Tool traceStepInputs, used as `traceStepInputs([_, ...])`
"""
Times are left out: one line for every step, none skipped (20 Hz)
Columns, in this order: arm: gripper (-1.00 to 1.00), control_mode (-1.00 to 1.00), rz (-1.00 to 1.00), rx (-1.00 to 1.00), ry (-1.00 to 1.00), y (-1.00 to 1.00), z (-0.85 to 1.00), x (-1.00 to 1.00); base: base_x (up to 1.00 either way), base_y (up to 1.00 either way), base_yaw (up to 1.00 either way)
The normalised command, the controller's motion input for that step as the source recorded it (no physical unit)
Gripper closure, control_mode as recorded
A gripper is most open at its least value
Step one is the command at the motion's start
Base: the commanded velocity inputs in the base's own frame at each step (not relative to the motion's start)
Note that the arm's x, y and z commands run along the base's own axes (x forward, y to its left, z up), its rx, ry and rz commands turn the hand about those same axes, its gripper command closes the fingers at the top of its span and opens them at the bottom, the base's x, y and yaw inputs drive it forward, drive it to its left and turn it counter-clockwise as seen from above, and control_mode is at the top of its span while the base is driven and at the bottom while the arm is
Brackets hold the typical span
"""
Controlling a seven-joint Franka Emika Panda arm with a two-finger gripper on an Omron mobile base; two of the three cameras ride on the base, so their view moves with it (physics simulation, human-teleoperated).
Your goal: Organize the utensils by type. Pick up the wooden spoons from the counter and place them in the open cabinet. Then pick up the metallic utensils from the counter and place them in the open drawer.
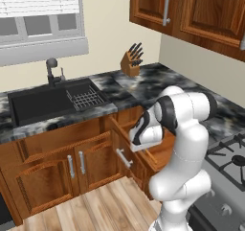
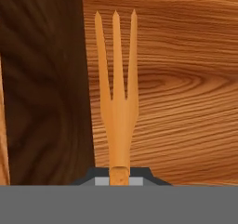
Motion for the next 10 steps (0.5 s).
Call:
traceStepInputs([1.0, -1.0, -0.18, 0.0, -0.01, 0.73, -0.34, 0.0, 0.0, 0.0, 0.0])
traceStepInputs([1.0, -1.0, -0.18, 0.0, -0.01, 0.73, -0.34, 0.0, 0.0, 0.0, 0.0])
traceStepInputs([1.0, -1.0, -0.18, 0.0, -0.01, 0.73, -0.32, 0.0, 0.0, 0.0, 0.0])
traceStepInputs([1.0, -1.0, -0.18, 0.0, 0.0, 0.73, -0.32, 0.0, 0.0, 0.0, 0.0])
traceStepInputs([1.0, -1.0, -0.18, 0.0, 0.0, 0.73, -0.31, 0.0, 0.0, 0.0, 0.0])
traceStepInputs([1.0, -1.0, -0.18, 0.0, -0.01, 0.73, -0.3, 0.0, 0.0, 0.0, 0.0])
traceStepInputs([1.0, -1.0, -0.18, 0.0, -0.02, 0.71, -0.29, 0.0, 0.0, 0.0, 0.0])
traceStepInputs([1.0, -1.0, -0.18, 0.0, -0.04, 0.66, -0.25, 0.0, 0.0, 0.0, 0.0])
traceStepInputs([1.0, -1.0, -0.18, 0.0, -0.04, 0.64, -0.23, 0.0, 0.0, 0.0, 0.0])
traceStepInputs([1.0, -1.0, -0.18, 0.0, -0.04, 0.65, -0.23, 0.02, 0.0, 0.0, 0.0])
